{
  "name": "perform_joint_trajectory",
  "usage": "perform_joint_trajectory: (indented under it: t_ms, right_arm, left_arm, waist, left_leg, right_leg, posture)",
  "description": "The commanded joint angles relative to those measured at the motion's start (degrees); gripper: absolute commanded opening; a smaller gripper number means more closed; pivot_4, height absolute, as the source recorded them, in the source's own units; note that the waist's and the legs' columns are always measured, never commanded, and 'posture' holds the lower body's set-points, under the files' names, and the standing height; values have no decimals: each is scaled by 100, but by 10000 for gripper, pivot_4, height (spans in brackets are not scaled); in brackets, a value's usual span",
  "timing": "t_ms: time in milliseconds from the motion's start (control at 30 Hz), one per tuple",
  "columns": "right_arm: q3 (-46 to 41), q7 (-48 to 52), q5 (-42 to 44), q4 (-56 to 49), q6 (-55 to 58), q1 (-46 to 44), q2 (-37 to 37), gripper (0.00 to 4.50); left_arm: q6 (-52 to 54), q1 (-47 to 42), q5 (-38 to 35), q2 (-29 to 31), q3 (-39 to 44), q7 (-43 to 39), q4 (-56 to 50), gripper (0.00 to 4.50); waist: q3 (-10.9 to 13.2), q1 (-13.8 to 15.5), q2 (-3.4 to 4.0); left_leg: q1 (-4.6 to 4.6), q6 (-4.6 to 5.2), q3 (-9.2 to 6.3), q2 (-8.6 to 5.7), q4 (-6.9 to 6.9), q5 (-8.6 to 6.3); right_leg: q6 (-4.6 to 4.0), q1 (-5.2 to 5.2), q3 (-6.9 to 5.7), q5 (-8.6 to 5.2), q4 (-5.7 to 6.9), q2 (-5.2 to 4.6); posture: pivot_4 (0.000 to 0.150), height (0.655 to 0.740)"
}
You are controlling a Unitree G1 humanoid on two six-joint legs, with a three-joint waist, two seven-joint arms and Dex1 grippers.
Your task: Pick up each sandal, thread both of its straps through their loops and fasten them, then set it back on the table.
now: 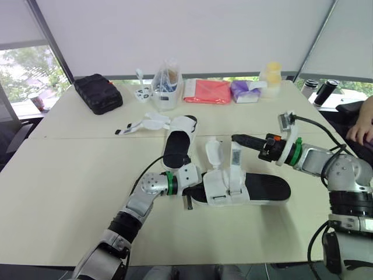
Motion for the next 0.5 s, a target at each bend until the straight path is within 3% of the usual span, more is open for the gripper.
perform_joint_trajectory:
  t_ms: [33,367,500]
  right_arm:
    - [25,-27,-109,-228,-119,-19,86,739]
    - [1164,-187,-1810,1069,-791,-247,286,739]
    - [878,-431,-1938,2044,-683,-641,475,739]
  left_arm:
    - [105,100,219,-7,-231,-14,195,0]
    - [158,166,207,-37,-194,84,150,0]
    - [169,188,209,-35,-185,149,121,0]
  waist:
    - [0,-2,0]
    - [-1,-8,2]
    - [-4,-62,4]
  left_leg:
    - [0,0,0,0,0,0]
    - [2,-1,4,-1,0,0]
    - [7,-5,2,-1,0,3]
  right_leg:
    - [0,0,0,0,0,0]
    - [0,-1,1,0,1,0]
    - [-3,5,1,3,3,0]
  posture:
    - [1500,7400]
    - [1500,7400]
    - [1500,7400]
